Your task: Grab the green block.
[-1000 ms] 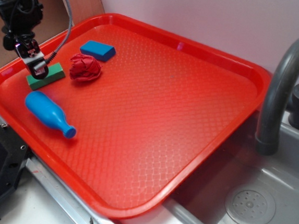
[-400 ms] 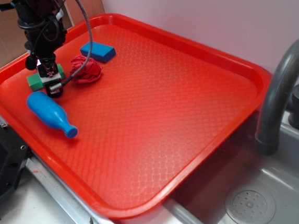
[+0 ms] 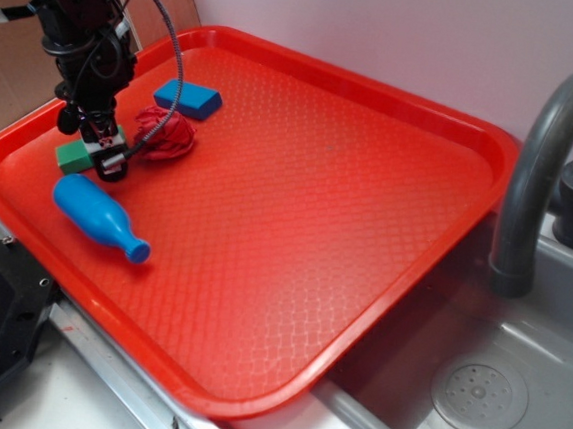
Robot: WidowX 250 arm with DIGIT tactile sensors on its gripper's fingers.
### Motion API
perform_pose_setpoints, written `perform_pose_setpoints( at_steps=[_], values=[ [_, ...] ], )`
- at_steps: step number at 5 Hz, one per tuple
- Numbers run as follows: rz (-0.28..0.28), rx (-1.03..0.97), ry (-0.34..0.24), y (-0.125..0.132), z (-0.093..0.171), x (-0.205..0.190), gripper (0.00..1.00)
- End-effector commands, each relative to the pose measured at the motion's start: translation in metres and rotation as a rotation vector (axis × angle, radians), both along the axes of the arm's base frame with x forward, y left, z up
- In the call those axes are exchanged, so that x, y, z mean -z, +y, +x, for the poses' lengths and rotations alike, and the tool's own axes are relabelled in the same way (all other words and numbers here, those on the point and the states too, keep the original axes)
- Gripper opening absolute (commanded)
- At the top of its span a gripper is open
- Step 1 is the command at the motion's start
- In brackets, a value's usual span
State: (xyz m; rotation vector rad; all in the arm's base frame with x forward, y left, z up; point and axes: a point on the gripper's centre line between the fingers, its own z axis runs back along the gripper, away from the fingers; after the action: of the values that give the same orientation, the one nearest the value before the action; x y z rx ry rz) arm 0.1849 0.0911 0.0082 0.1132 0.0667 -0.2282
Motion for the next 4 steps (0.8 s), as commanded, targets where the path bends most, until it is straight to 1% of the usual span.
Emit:
perform_pose_setpoints(
  at_steps=[1,2,3,4],
  values=[
    [-0.055,-0.062,-0.001,0.001,0.011,-0.014,0.00],
    [0.030,-0.194,-0.051,-0.009,0.020,-0.064,0.00],
    [0.064,-0.298,-0.084,-0.038,0.027,-0.114,0.00],
    [0.018,-0.291,-0.146,-0.062,0.023,-0.166,0.00]
  ],
)
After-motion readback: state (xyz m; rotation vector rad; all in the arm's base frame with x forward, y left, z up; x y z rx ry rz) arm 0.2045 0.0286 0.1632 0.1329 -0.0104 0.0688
